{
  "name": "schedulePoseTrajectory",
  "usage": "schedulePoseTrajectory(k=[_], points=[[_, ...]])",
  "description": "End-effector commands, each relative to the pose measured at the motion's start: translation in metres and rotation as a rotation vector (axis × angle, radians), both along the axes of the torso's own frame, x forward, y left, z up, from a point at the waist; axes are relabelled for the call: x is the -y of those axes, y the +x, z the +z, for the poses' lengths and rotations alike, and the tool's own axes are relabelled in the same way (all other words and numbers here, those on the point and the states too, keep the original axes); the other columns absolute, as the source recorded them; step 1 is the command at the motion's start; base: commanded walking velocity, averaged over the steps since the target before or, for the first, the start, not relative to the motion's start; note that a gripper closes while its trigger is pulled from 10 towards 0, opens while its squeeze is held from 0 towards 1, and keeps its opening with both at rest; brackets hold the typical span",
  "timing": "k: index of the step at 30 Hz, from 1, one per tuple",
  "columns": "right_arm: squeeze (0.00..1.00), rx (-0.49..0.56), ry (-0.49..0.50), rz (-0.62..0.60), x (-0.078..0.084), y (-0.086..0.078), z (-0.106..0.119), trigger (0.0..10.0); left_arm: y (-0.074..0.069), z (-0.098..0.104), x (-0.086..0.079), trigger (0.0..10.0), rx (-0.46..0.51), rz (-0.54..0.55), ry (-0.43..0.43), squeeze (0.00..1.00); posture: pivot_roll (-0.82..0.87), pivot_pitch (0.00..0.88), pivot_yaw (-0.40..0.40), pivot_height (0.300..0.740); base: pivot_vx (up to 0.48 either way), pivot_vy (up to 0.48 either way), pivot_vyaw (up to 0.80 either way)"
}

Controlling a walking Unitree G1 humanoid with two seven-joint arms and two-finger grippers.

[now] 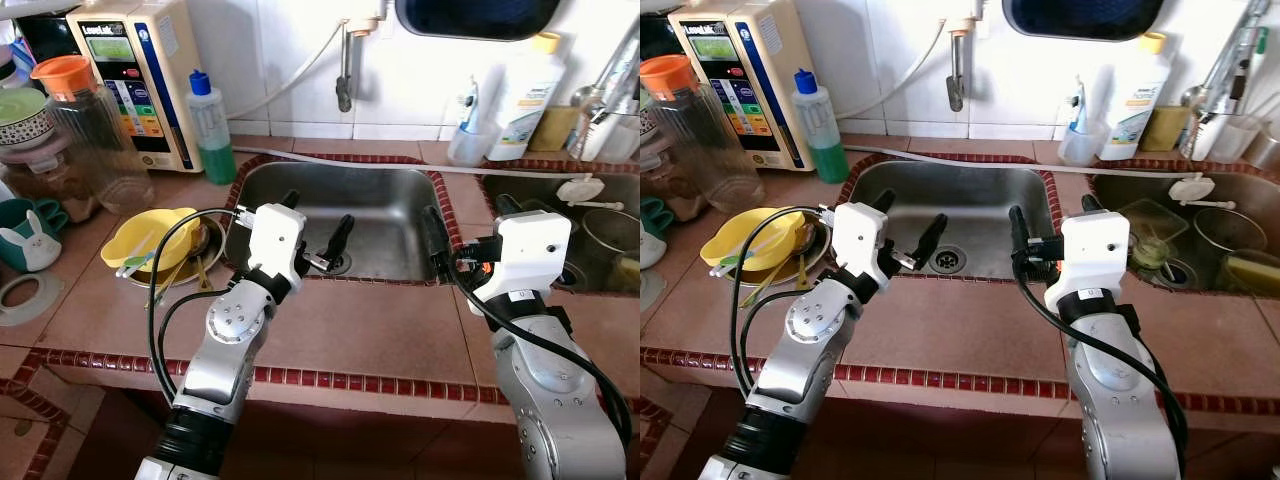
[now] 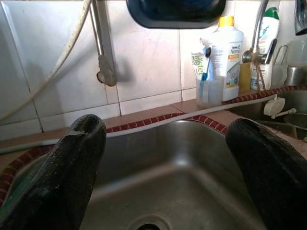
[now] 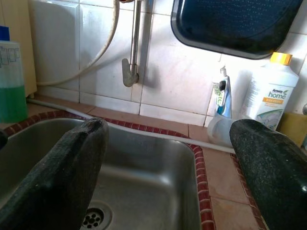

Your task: Kitchen organization

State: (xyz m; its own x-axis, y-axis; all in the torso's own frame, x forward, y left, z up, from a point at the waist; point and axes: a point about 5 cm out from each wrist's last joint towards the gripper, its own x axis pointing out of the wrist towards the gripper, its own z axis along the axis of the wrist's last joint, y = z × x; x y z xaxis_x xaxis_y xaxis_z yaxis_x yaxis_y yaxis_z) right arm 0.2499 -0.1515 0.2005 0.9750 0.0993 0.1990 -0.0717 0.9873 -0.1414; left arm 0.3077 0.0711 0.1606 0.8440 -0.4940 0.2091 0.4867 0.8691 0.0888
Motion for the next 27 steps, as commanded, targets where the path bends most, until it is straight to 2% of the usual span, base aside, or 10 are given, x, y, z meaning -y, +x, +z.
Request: schedulePoseTrajectory(k=[1,27], points=[[0.00,-0.007,0.002,0.001,-0.0002,0.0005,-0.0019,10.0,-0.0008,0.0010,0.0012,10.0,-0.001,-0.012,0.004,0.00,-0.02,0.000,0.035,0.740,0.266,0.000,0.00],[0.00,-0.011,0.002,0.001,-0.0001,0.0002,-0.0026,10.0,-0.0012,-0.0005,0.0008,10.0,-0.005,-0.007,0.014,0.00,-0.02,0.000,0.035,0.740,0.287,0.000,0.00]])
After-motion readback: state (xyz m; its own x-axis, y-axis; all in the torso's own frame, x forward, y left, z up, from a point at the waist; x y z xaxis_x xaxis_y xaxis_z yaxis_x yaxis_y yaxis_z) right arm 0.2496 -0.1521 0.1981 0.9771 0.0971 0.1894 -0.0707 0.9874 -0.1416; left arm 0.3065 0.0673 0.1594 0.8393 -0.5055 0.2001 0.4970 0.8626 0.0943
